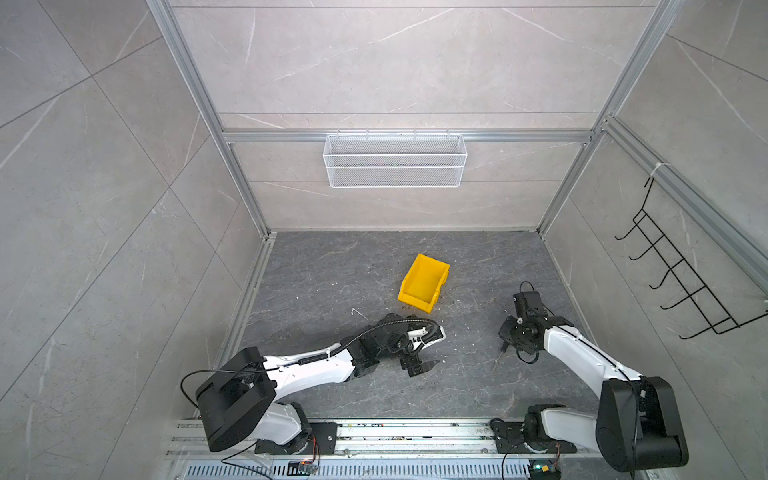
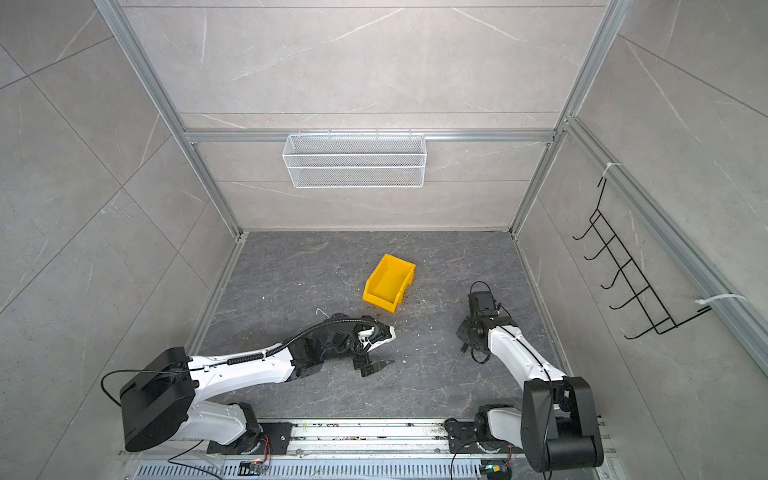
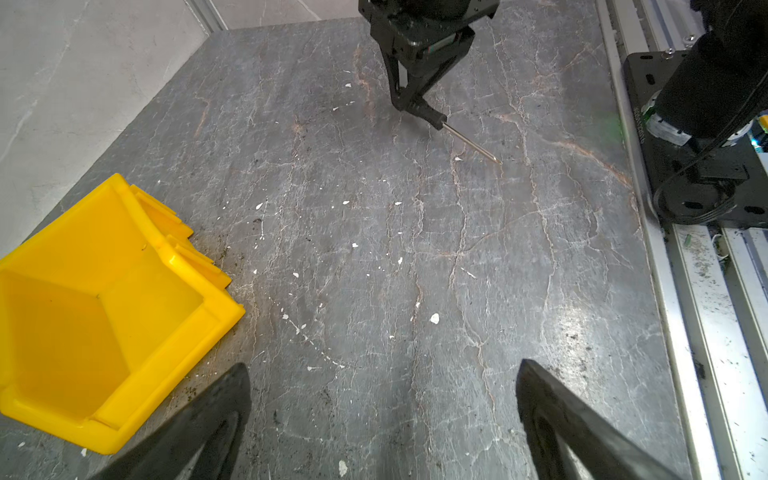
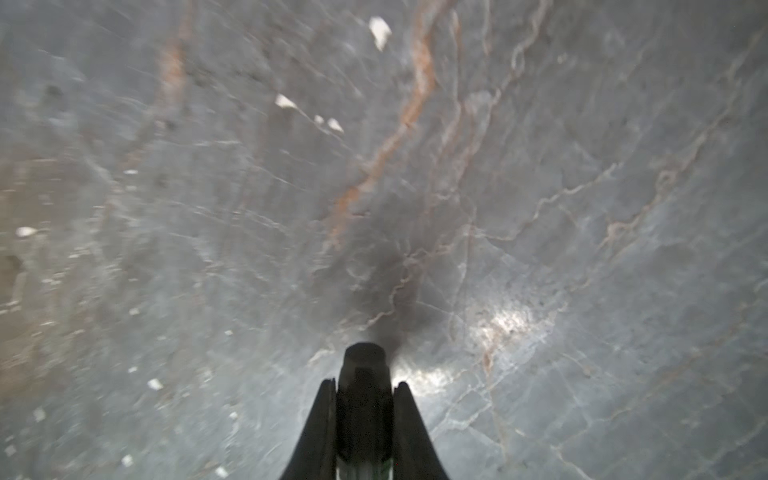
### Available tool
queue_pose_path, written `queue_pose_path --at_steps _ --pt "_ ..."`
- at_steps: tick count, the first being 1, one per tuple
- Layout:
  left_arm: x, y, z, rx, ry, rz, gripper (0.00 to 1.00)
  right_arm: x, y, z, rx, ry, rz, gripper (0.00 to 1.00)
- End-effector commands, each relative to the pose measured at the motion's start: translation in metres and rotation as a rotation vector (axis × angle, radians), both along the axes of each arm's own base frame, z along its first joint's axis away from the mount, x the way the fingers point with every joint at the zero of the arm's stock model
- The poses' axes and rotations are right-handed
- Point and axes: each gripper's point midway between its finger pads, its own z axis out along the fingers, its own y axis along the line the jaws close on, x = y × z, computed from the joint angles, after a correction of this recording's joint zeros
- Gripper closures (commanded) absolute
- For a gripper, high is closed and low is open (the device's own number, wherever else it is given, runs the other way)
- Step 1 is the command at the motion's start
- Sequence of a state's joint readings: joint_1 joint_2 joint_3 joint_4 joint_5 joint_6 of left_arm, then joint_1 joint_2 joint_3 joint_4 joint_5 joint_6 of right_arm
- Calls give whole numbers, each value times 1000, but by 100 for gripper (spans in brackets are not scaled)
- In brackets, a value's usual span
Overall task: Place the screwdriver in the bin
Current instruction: 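Carry the screwdriver with the right gripper over the yellow bin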
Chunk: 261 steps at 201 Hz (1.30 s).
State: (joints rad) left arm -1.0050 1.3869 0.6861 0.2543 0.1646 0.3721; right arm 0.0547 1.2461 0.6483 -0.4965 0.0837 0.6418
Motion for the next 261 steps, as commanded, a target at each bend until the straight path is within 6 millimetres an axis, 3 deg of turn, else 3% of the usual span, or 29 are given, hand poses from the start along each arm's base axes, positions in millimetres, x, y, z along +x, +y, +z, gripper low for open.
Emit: queue_pose_path --at_steps 1,56,138,203,261 --pt "8 5 21 -55 -30 37 0 5 6 19 5 -30 46 100" --pt "29 38 27 -110 23 126 0 28 29 56 25 -128 49 100" --pt "60 96 28 -166 41 308 0 95 120 107 20 -276 188 100" --pt "60 125 20 -215 62 397 0 147 193 121 -31 -360 281 100" --pt "55 128 14 -212 81 404 0 197 225 111 4 -383 253 100"
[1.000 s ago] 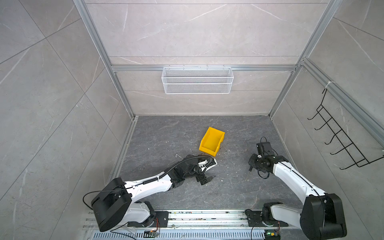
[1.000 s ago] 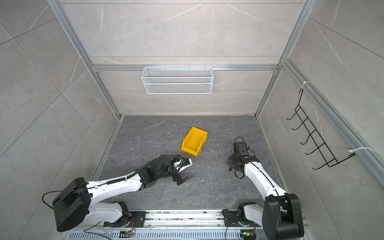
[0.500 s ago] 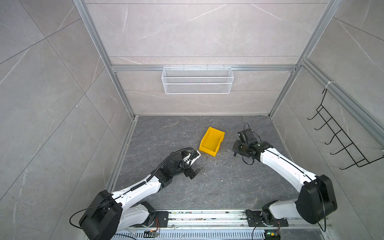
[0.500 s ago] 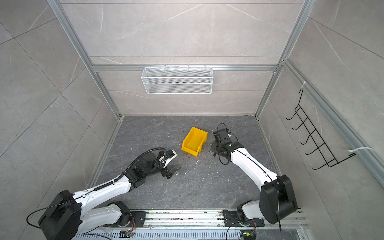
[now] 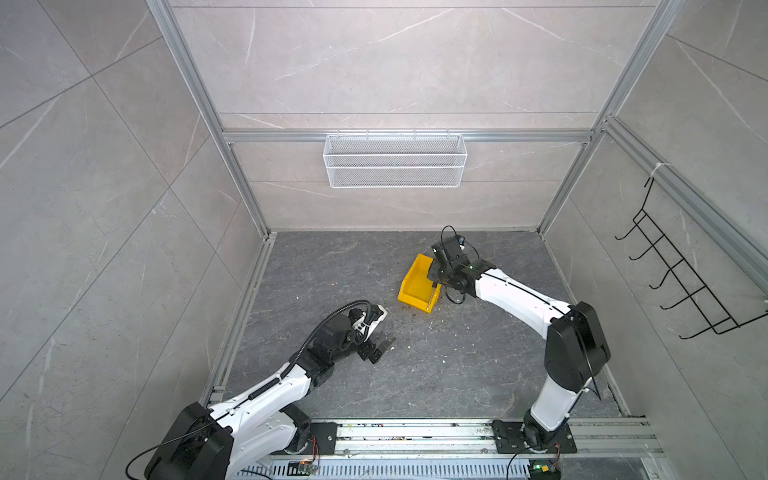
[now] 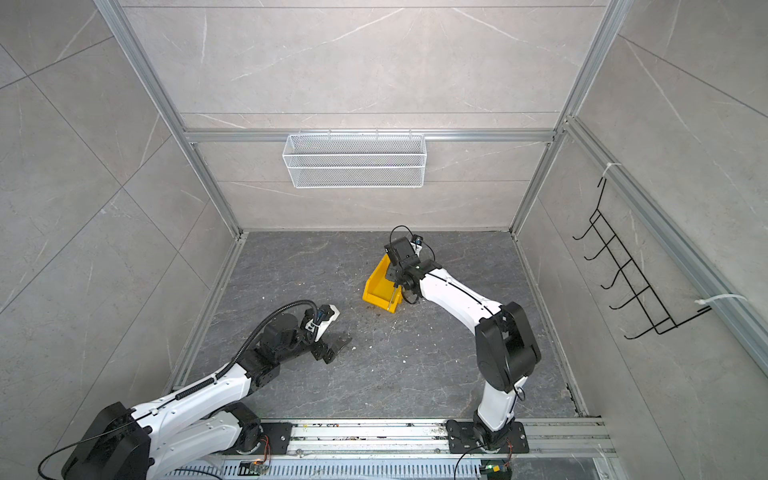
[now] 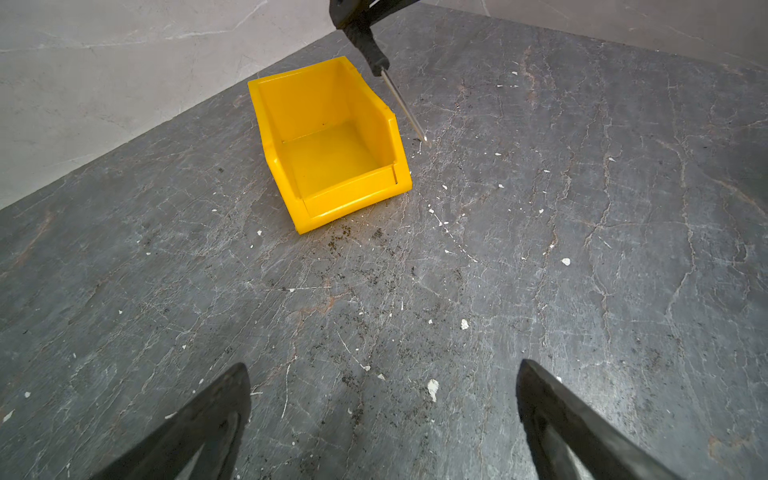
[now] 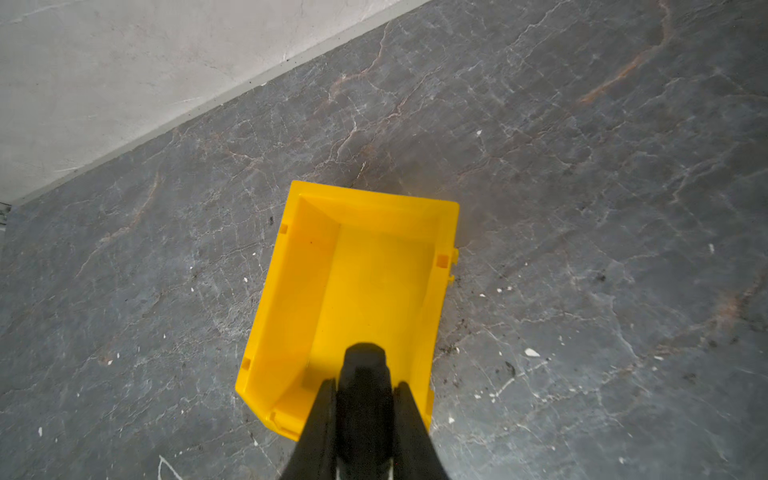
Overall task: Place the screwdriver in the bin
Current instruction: 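Carry the screwdriver with the right gripper over the yellow bin, then open the right gripper to drop the screwdriver into the bin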
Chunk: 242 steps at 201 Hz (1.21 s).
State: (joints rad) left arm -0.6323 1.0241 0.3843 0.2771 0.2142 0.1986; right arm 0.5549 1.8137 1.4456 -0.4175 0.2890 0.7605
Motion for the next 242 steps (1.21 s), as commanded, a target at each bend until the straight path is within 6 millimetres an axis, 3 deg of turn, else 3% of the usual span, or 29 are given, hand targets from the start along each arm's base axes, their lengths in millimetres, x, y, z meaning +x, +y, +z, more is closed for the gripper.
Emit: queue_pose_path --at_steps 1,78,160,205,242 --pt "2 -3 15 -56 -27 -1 0 24 10 3 23 -31 -29 100" --pt "3 -6 16 -54 -9 -9 0 59 18 -28 107 8 -47 100" --pt "5 -9 14 -57 7 -12 0 69 21 -63 91 74 -44 100" --pt "4 -6 13 -50 1 -7 0 73 23 -70 82 83 -43 100" --pt "4 -6 11 -42 -1 -9 0 75 26 -58 85 62 -19 60"
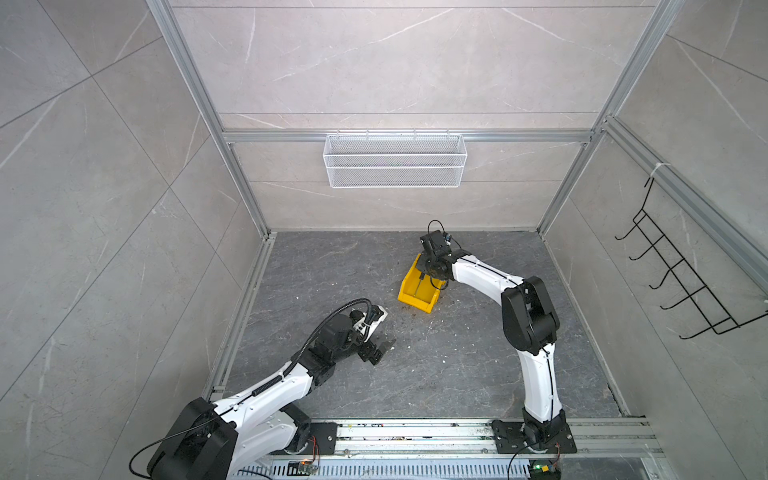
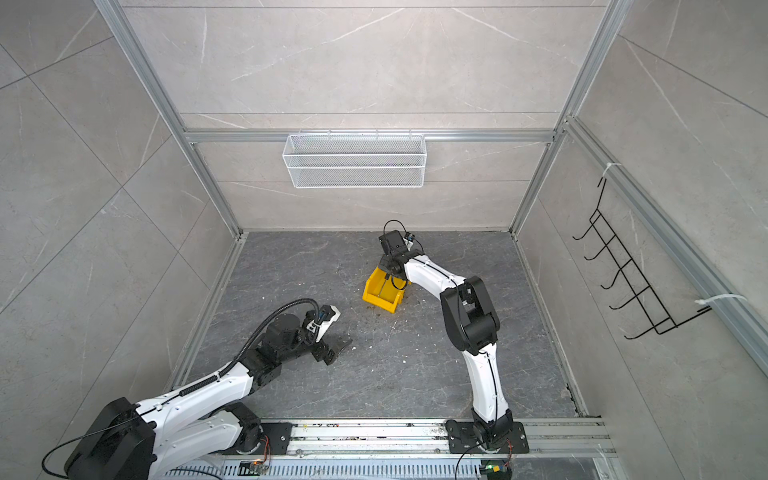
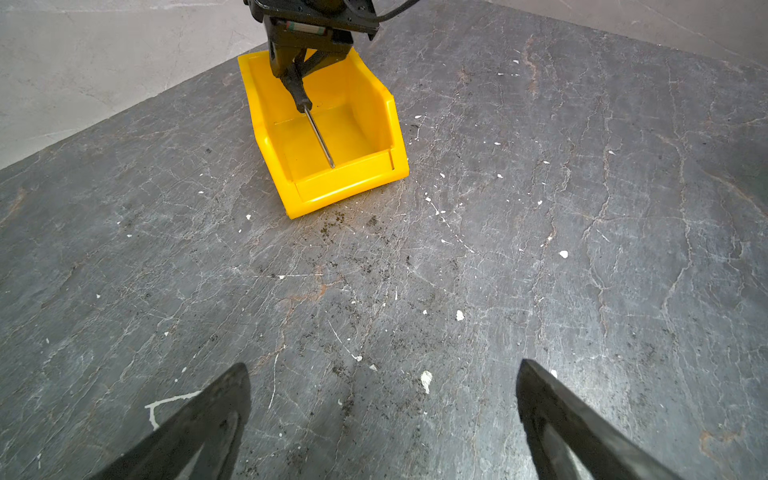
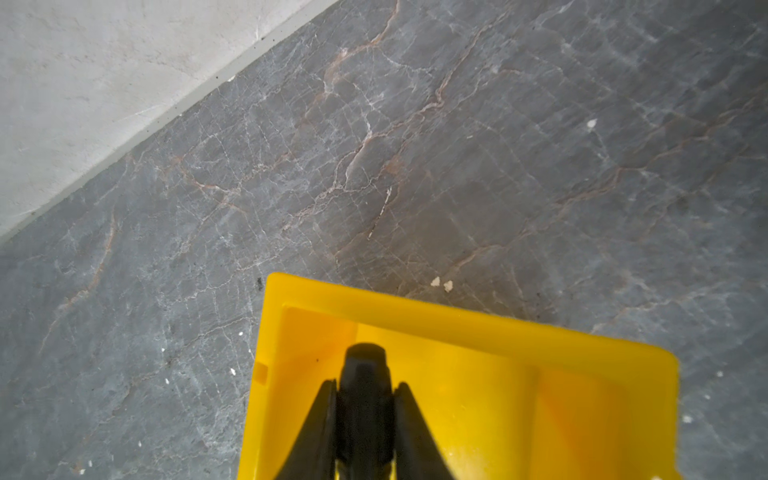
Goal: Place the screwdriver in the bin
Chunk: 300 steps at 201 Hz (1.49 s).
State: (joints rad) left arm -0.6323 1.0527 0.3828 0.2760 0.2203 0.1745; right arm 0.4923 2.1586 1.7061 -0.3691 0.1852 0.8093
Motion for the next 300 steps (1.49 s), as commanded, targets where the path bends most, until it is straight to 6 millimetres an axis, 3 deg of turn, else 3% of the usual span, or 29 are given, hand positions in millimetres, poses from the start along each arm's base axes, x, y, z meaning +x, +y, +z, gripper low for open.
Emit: queue_pose_path --at_steps 1,19,59,111,144,165,184,216,242,266,300 --pt "5 -5 21 -46 -45 -13 0 5 4 8 2 -16 14 59" --pt "5 -5 21 -44 -48 -10 0 4 5 20 9 -38 33 48" --pt "9 -2 19 -47 -48 18 0 -3 5 50 26 -107 79 37" --pt "23 13 25 -63 -66 94 0 -31 -9 97 42 -264 136 16" --pt "42 29 34 -77 -76 169 0 -60 -33 115 8 -386 154 3" --pt "53 42 35 -51 -66 229 0 -82 -64 122 -69 -452 127 1" --pt "68 70 37 -18 -93 367 0 -103 -94 130 -177 -528 121 1" --pt "89 130 44 13 -167 617 0 -133 -160 117 -399 -548 55 1" --pt "99 182 31 45 -183 813 0 -149 -207 97 -524 -532 -20 1" --pt "103 214 15 49 -201 922 0 -150 -224 74 -597 -523 -25 1" --pt "114 240 -5 -43 -176 1012 0 -141 -226 47 -613 -552 3 1"
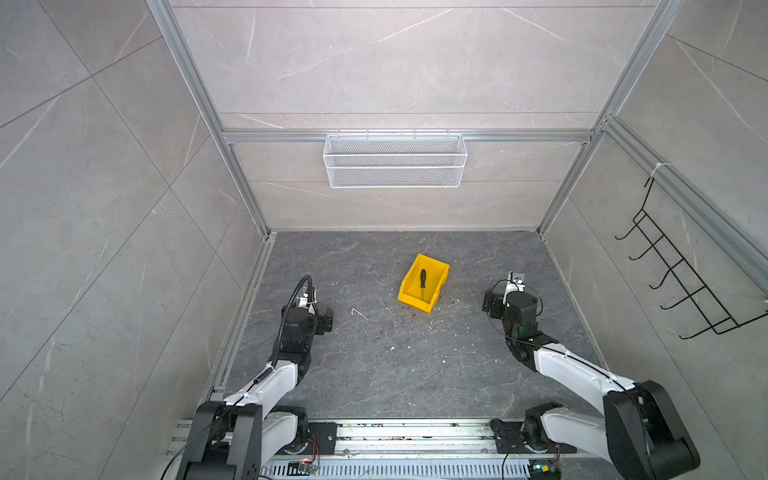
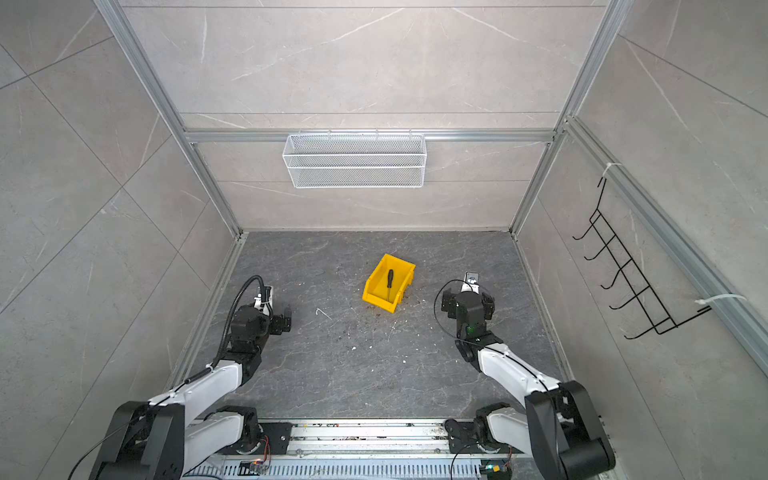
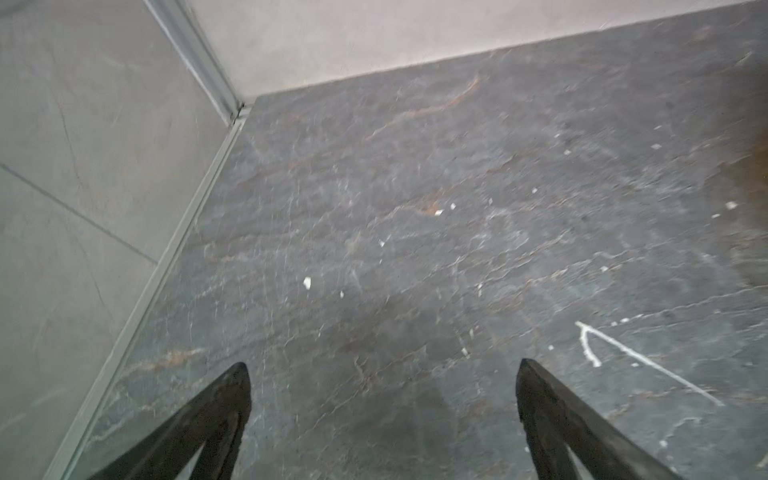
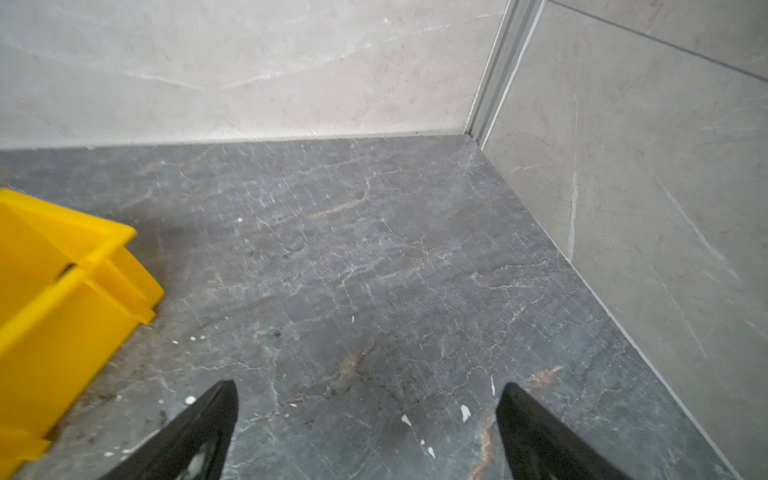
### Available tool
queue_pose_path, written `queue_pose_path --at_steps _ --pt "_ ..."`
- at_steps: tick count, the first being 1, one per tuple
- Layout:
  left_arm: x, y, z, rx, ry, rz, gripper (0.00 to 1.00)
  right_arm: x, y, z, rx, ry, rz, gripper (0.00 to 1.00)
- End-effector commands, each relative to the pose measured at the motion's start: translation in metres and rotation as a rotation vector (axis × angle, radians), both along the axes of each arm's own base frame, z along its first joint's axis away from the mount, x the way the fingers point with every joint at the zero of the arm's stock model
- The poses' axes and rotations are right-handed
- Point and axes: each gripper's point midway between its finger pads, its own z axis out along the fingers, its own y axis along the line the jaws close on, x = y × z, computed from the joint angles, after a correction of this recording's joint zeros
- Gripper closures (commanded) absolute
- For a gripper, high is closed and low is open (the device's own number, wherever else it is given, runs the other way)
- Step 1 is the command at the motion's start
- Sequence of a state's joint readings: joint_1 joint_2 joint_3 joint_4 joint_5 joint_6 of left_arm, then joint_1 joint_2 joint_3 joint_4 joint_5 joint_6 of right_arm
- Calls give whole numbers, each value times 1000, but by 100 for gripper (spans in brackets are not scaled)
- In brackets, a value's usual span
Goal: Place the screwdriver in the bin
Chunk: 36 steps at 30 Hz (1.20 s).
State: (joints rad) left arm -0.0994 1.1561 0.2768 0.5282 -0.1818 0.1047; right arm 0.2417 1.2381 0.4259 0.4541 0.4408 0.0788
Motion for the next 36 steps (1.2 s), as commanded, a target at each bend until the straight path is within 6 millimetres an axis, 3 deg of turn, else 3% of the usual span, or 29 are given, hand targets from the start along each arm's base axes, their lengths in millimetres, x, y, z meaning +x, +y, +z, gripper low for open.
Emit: queue_pose_path --at_steps 1,4,10,36 --pt "19 19 21 -86 -151 82 0 11 0 7 -42 -99 26 1" --pt "30 24 21 -102 -163 74 0 13 0 -11 -21 -86 55 1" --pt "44 37 -12 -161 -98 107 0 20 2 -34 4 -68 84 1" --pt "47 39 -15 -160 -61 118 0 23 -1 -35 21 -72 85 1"
